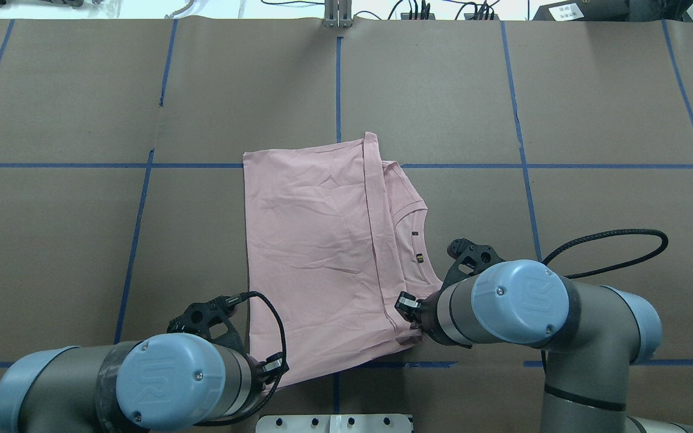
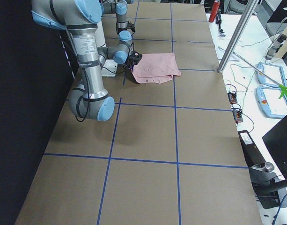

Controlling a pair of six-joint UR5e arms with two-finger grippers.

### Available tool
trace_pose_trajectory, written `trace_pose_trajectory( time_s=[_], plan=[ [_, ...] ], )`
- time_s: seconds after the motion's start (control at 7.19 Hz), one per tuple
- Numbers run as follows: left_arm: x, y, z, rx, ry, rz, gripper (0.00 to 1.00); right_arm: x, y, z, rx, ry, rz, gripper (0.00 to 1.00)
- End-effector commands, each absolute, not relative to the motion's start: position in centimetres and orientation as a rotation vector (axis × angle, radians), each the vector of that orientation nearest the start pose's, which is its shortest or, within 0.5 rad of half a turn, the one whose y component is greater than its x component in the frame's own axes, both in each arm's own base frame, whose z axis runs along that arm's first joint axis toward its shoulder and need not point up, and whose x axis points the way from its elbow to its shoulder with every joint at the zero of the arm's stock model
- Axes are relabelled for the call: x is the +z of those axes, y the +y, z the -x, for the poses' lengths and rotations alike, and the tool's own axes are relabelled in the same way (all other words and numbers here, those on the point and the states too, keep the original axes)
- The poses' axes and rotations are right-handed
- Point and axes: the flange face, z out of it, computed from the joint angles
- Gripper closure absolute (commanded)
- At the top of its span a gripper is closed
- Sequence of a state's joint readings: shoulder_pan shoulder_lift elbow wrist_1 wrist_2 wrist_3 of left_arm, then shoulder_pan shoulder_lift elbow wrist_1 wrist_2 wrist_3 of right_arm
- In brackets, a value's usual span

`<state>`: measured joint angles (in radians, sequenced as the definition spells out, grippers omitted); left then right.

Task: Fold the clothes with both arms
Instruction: 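Lift the near edge with both grippers and fold it over toward the far edge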

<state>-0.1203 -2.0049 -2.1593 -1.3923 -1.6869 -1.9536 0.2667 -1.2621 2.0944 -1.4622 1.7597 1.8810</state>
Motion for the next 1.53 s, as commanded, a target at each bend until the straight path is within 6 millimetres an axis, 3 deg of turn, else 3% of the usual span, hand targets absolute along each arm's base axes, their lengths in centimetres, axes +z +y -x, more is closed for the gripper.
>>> trace_pose_trajectory(
  time_s=[0.0,0.14,0.42,0.56,0.83,1.11,1.39],
  plan=[
    [20.3,-19.9,-50.1,-0.444,0.833,0.2,1.0,25.4,-25.2,48.7,0.445,-0.944,0.182,1.0],
    [19.2,-23.8,-48.4,-0.5,0.868,0.162,1.0,25.6,-27.3,48.2,0.454,-0.947,0.155,1.0],
    [17.9,-29.6,-45.4,-0.507,0.908,0.066,1.0,23.6,-32.3,47.1,0.447,-0.982,0.067,1.0],
    [18.1,-31.4,-45.0,-0.497,0.923,0.028,1.0,22.2,-35.3,47.6,0.448,-0.993,0.023,1.0],
    [20.9,-35.6,-47.1,-0.545,0.935,0.0,1.0,22.1,-40.2,48.7,0.451,-0.965,-0.04,1.0],
    [22.2,-36.6,-48.7,-0.548,0.954,-0.002,1.0,24.7,-42.5,51.1,0.451,-1.05,-0.074,1.0],
    [22.2,-37.7,-47.9,-0.566,0.955,-0.015,1.0,25.0,-43.3,50.8,0.47,-1.058,-0.077,1.0]
  ],
)
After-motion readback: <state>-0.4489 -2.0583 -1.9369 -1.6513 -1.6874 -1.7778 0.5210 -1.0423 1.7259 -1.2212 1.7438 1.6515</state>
